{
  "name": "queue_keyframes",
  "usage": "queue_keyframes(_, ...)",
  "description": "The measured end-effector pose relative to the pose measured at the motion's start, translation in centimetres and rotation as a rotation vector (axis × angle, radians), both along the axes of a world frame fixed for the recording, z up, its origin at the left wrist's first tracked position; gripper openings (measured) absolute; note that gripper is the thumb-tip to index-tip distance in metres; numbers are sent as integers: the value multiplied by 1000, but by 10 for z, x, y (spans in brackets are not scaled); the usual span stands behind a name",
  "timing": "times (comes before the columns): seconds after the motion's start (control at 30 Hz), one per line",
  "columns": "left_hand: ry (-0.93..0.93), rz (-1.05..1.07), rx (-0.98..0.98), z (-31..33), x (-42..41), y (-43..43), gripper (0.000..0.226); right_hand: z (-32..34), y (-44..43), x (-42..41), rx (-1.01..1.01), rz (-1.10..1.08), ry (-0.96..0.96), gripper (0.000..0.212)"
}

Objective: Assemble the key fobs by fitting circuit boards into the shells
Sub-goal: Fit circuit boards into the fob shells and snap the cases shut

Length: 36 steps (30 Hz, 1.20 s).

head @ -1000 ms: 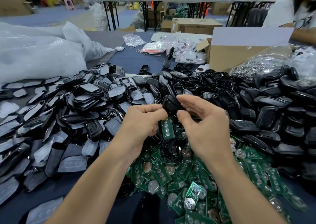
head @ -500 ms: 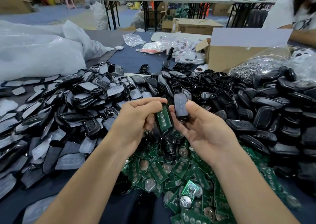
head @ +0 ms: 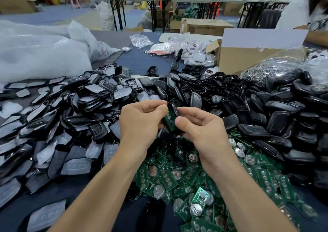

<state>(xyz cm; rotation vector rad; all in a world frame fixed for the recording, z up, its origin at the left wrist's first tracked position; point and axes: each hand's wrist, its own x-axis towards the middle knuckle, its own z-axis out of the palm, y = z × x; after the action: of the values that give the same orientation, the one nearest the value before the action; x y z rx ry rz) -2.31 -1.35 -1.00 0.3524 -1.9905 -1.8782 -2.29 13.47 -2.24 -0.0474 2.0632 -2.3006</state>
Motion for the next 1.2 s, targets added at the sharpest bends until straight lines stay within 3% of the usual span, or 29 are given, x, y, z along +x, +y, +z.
queue_keyframes(0.23,35,35,-209,-4,3,0,17,-4,-2,1,285,-108,95,34)
queue_keyframes(0.4,6,-97,-80,-3,4,6,29,-6,-1,0,363,-176,174,33)
queue_keyframes(0.53,-32,-325,72,-2,4,3,44,-5,7,-4,335,-217,185,37)
queue_keyframes(0.67,-40,-462,93,0,3,-7,45,-2,16,-6,290,-110,179,38)
queue_keyframes(1.2,80,-409,-11,-1,1,-8,45,4,17,-5,337,-61,233,41)
